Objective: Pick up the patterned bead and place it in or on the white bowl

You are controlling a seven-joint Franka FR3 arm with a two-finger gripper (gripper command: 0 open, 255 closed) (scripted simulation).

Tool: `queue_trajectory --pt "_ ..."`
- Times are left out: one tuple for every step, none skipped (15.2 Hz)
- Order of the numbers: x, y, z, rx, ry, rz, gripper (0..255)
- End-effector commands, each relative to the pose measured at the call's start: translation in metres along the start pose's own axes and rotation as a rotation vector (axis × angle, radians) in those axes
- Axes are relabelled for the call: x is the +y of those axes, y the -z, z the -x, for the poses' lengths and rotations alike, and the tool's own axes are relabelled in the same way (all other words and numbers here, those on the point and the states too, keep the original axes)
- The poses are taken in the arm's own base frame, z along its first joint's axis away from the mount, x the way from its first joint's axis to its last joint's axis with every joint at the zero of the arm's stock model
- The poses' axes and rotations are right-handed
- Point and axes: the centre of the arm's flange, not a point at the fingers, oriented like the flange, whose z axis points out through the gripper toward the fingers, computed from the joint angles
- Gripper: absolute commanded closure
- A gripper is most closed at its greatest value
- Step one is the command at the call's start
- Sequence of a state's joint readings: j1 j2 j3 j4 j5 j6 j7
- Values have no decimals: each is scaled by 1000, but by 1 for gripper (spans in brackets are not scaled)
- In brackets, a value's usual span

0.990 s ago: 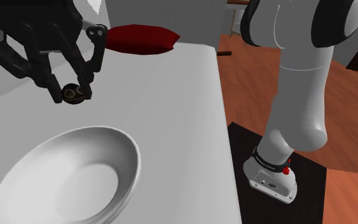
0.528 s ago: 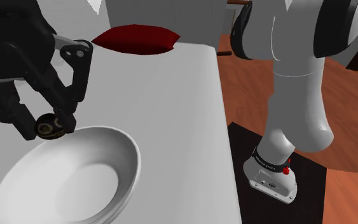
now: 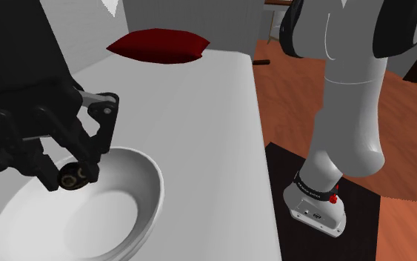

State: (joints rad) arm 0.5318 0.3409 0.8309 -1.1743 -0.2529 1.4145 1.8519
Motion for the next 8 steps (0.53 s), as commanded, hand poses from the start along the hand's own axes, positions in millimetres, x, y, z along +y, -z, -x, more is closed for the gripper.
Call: queue_trajectory --pt "0 -10 0 -1 0 -1 255" --pt "0 -15 0 -1 0 -1 255" --pt "0 -21 0 -1 0 -1 255" --pt "0 -26 0 -1 0 -1 255" --pt "0 -32 0 -1 0 -1 255" --pt "0 -32 0 -1 0 -1 255" --pt "0 -32 0 -1 0 -1 255" --pt "0 -32 0 -1 0 -1 255"
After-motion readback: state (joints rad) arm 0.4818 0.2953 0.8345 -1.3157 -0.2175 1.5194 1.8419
